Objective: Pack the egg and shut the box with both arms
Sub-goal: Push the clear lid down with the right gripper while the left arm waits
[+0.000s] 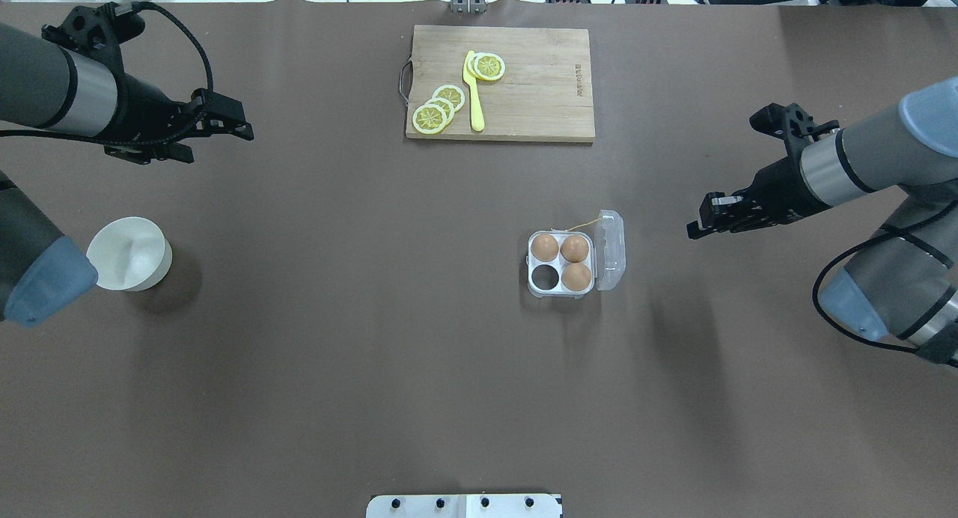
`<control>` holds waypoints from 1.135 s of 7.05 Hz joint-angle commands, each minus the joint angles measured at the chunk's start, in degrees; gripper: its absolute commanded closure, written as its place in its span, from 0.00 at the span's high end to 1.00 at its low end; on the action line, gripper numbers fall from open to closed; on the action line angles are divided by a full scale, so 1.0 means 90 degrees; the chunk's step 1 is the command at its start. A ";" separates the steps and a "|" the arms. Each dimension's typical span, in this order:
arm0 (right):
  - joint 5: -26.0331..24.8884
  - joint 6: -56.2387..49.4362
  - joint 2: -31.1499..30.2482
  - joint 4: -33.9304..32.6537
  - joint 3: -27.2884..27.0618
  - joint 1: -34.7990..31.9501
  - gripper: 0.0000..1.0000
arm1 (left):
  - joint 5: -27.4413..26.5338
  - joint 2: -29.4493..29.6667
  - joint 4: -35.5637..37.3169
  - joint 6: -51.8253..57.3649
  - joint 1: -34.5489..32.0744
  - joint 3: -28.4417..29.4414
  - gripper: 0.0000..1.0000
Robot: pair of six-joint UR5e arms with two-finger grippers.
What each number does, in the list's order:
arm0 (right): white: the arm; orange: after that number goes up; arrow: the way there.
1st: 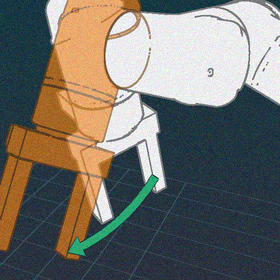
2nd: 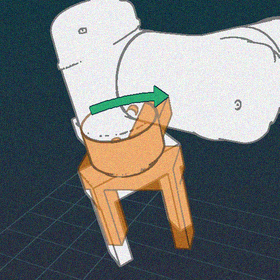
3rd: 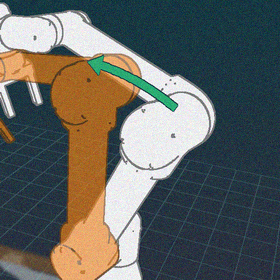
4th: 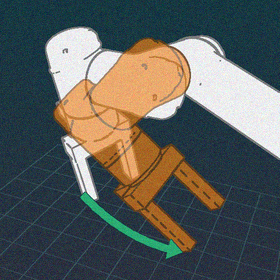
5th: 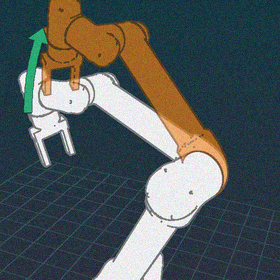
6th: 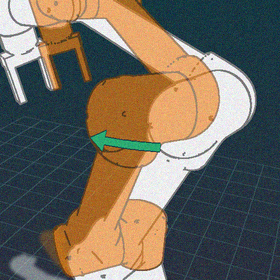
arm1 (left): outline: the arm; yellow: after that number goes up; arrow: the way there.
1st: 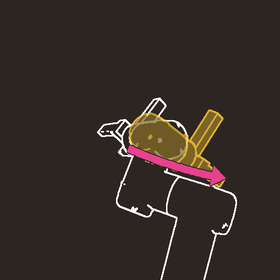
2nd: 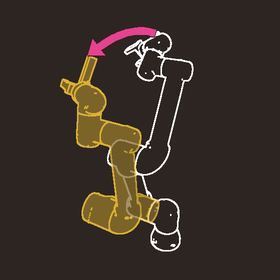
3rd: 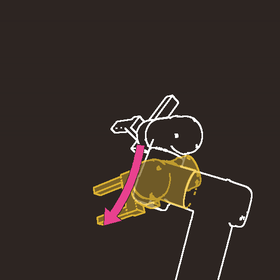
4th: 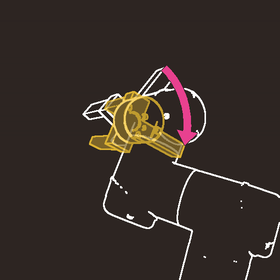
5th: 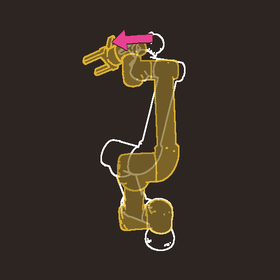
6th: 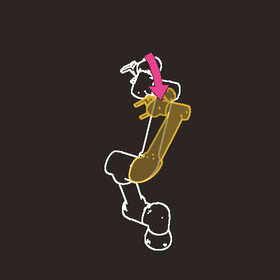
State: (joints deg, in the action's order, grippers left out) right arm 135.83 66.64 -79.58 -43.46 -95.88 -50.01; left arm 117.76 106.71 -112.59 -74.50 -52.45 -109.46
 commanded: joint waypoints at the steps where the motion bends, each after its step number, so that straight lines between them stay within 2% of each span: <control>1: -0.0170 0.0261 0.0383 0.0005 0.0067 0.0311 0.00 | 0.0002 0.0009 0.0000 -0.0003 0.0008 0.0062 0.98; 2: -0.0200 0.0474 0.0443 0.0015 0.0067 0.0418 0.00 | -0.0008 0.0009 -0.0010 -0.0003 0.0008 0.0072 0.98; 4: -0.0715 0.1000 0.0783 0.0005 0.0067 0.0799 0.00 | -0.0017 0.0009 -0.0020 -0.0003 0.0008 0.0120 0.98; 8: -0.1137 0.1568 0.1467 -0.0024 0.0321 0.1161 0.00 | -0.0027 0.0009 -0.0078 -0.0013 0.0018 0.0150 0.98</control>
State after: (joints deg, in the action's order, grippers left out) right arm 126.61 78.73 -68.13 -43.55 -93.37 -40.18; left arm 117.51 106.79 -113.09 -74.61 -52.30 -108.07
